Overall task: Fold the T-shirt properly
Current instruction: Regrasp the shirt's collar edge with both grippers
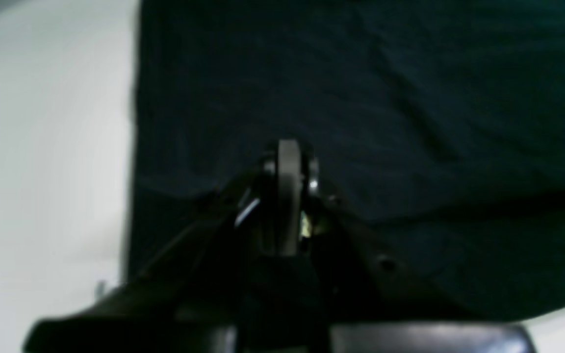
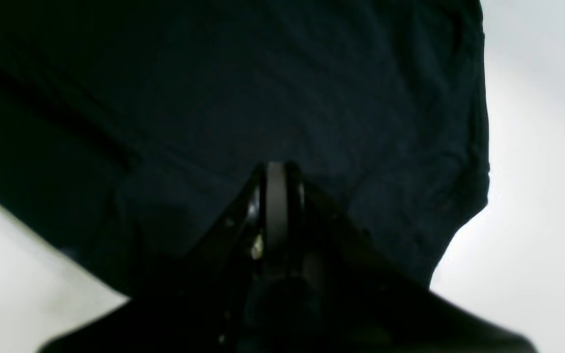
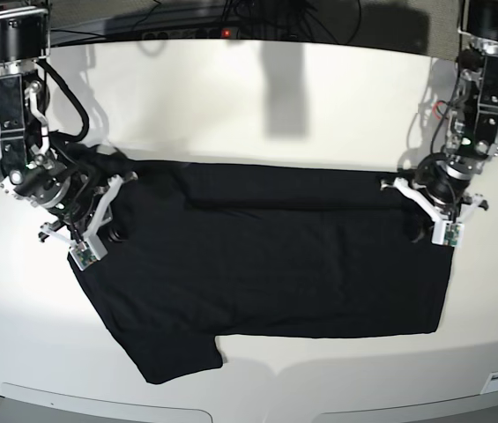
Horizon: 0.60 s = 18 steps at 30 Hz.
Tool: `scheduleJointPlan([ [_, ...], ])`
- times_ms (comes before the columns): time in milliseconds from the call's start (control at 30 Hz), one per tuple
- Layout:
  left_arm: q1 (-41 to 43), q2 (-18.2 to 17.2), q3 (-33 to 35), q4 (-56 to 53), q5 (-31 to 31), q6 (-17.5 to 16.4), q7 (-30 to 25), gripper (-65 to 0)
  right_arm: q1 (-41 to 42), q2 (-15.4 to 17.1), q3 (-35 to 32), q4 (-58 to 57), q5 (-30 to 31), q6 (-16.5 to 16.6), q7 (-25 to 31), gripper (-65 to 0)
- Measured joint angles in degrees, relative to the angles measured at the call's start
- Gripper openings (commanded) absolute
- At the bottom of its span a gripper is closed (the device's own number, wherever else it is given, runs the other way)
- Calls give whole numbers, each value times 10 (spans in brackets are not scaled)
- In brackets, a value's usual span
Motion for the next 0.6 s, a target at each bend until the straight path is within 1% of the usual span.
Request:
scheduleJointPlan([
  [33, -2, 1, 0, -18, 0, -2, -7, -650, 0, -5, 0, -3, -17, -14, 0, -650],
  [67, -4, 1, 0, -37, -3, 4, -17, -650, 0, -8, 0, -13, -26, -28, 1, -650],
  [100, -7, -1, 0, -54, -9, 8, -19, -650, 1, -9, 0, -28, -29, -33, 3, -650],
  [167, -18, -3, -1, -82, -19, 9, -17, -650, 1, -9, 0, -66, -29, -32, 18, -650],
  [267, -33, -2, -1, -106, -42, 7, -20, -650, -1, -9, 0, -103, -31, -34, 20, -650],
  [367, -36, -2, -1, -126, -46, 2, -16, -650, -1, -9, 0, -113, -31, -34, 21, -650],
  [400, -34, -2, -1, -134, -49, 2, -25, -650, -1, -9, 0, -113, -30, -34, 17, -650],
  [467, -36, -2, -1, -139, -50, -2, -10, -650, -4, -9, 0, -113, -30, -34, 18, -650],
  [533, -36, -2, -1, -143, -53, -2, -3, -650, -14, -9, 0, -113, -43, -34, 22, -650],
  [600, -28, -2, -1, -142, -53, -3, -9, -650, -29, -8, 0, -113, -41, -34, 33, -650],
])
